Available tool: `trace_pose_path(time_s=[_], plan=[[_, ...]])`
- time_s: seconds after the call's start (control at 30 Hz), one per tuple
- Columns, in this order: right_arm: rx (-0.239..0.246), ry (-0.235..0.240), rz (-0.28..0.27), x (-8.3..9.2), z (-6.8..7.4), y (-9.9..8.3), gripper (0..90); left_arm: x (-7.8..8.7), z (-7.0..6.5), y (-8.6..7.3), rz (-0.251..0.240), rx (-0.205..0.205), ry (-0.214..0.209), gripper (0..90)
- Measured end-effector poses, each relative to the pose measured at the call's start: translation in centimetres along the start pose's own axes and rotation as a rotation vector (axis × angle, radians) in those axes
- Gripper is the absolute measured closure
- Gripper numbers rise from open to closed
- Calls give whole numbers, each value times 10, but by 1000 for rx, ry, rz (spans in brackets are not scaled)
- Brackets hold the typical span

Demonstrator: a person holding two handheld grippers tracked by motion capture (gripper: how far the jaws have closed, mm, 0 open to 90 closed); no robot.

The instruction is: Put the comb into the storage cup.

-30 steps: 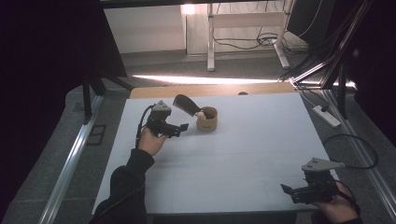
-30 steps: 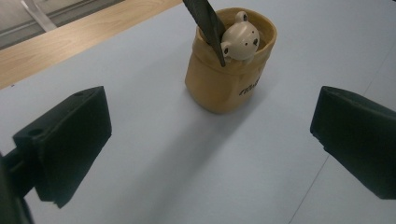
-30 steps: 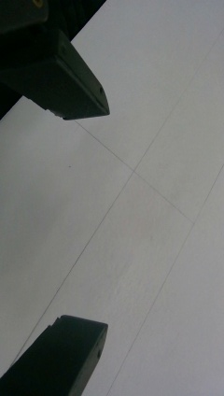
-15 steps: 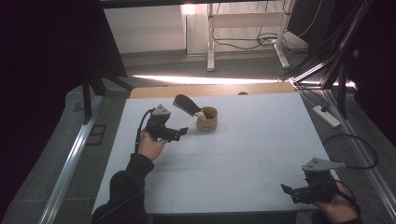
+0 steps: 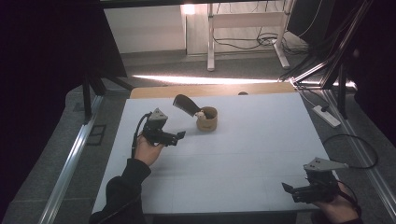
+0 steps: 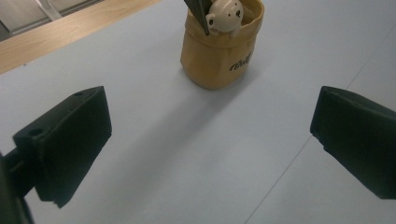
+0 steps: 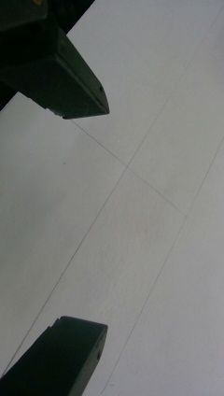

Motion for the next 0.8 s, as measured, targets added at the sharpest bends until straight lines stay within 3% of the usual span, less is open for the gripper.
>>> trace_pose_path(time_s=[0.8], plan=[[7, -19, -22, 2, -1, 2, 0, 22, -20, -17, -19, 7, -26, 0]])
Point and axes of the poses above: each handheld gripper's, and its own axes: x roughly backward along the jaws, y roughly out of its top, z roughly to its left, the point moved 9 cm from there along -x, roughly forward along the jaws, and after that the axes turned 4 degrees about z, right-handed, at the moved point
